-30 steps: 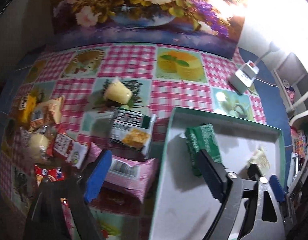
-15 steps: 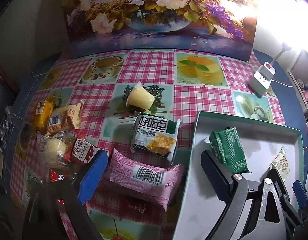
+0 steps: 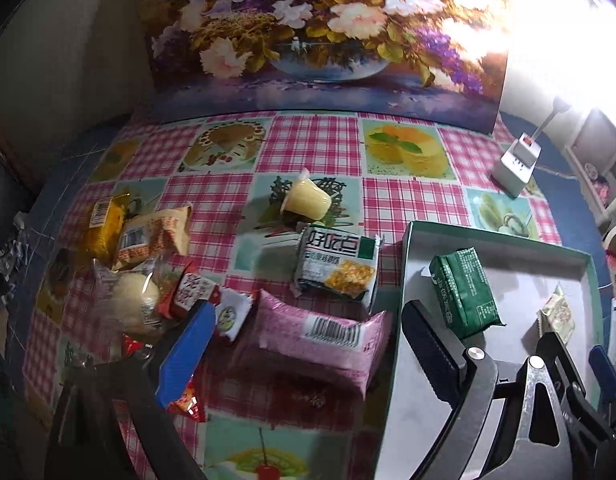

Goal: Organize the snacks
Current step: 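Move both tools back over the remaining snacks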

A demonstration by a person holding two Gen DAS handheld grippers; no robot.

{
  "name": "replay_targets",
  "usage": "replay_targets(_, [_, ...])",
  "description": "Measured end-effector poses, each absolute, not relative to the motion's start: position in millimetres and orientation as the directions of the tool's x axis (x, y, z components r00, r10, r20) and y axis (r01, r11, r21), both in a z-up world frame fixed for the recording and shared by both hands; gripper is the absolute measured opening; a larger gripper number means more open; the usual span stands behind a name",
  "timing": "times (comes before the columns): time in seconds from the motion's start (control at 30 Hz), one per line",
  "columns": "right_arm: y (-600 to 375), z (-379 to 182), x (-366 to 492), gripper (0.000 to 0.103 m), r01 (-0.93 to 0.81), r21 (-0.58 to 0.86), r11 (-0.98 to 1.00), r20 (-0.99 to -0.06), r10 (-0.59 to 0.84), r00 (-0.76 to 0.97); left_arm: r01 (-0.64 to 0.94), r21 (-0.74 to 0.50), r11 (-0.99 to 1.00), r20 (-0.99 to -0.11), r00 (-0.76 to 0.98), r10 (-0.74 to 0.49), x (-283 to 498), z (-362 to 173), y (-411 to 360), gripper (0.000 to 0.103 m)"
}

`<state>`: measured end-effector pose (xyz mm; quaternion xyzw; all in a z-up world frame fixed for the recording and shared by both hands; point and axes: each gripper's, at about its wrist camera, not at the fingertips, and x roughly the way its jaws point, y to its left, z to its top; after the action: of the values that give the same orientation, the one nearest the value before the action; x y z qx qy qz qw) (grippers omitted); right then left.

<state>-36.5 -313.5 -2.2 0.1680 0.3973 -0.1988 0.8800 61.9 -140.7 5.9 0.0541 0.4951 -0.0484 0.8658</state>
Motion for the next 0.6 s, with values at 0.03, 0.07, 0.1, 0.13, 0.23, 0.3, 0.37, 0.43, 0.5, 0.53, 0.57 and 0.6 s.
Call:
replay_targets(0.03, [-312.1, -0.3, -38.2, 0.103, 0.486, 0.143, 0.862, -0.764, -0.215, 0.608, 0.135, 0.039, 0.99, -0.859, 0.511, -0.036, 59.4, 8.3, -135.4, 0.094])
replay_targets(0.07, [-310.4, 1.6, -39.8, 0.103, 0.487, 0.148, 0.861, -0.764, -0.214, 0.609, 0.134, 0.037, 0.99, -0.856, 0.516, -0.038, 57.3, 10.4, -131.1, 0.094])
replay_targets(0.1, [-308.3, 3.5, -41.1, 0.103, 0.484, 0.154, 0.861, -0.764, -0.207, 0.611, 0.133, 0.04, 0.99, -0.853, 0.521, -0.036, 55.0, 12.2, -127.2, 0.094])
replay_targets(0.13, [-306.3, 5.1, -41.9, 0.103, 0.478, 0.16, 0.863, -0.764, -0.198, 0.614, 0.133, 0.048, 0.99, -0.85, 0.526, -0.03, 52.5, 14.1, -122.9, 0.094])
replay_targets(0.23, [-295.9, 12.6, -43.7, 0.103, 0.462, 0.157, 0.873, -0.762, -0.19, 0.618, 0.134, 0.058, 0.989, -0.84, 0.541, -0.025, 46.4, 19.9, -110.2, 0.094])
replay_targets(0.3, [-287.8, 19.2, -44.1, 0.103, 0.446, 0.163, 0.88, -0.756, -0.18, 0.63, 0.137, 0.055, 0.989, -0.832, 0.554, -0.031, 41.8, 25.3, -100.0, 0.094])
replay_targets(0.37, [-277.9, 27.4, -44.2, 0.103, 0.428, 0.17, 0.888, -0.744, -0.169, 0.646, 0.135, 0.057, 0.989, -0.823, 0.567, -0.029, 38.0, 31.0, -89.4, 0.094])
replay_targets(0.43, [-266.2, 35.3, -43.7, 0.103, 0.407, 0.171, 0.897, -0.732, -0.161, 0.662, 0.127, 0.062, 0.99, -0.816, 0.577, -0.023, 35.7, 34.5, -79.1, 0.094])
replay_targets(0.5, [-252.5, 41.0, -41.7, 0.103, 0.38, 0.175, 0.908, -0.725, -0.142, 0.674, 0.109, 0.063, 0.992, -0.811, 0.585, -0.013, 33.6, 37.7, -64.8, 0.094])
replay_targets(0.53, [-245.5, 42.6, -40.0, 0.103, 0.367, 0.177, 0.913, -0.725, -0.131, 0.676, 0.1, 0.061, 0.993, -0.809, 0.588, -0.01, 32.8, 38.6, -58.2, 0.094])
replay_targets(0.57, [-239.0, 43.2, -38.0, 0.103, 0.355, 0.178, 0.918, -0.727, -0.121, 0.676, 0.088, 0.056, 0.995, -0.808, 0.59, -0.006, 31.9, 39.6, -50.3, 0.094])
replay_targets(0.6, [-232.5, 43.5, -36.0, 0.103, 0.344, 0.177, 0.922, -0.73, -0.111, 0.675, 0.072, 0.051, 0.996, -0.806, 0.592, -0.002, 31.4, 40.7, -41.3, 0.094])
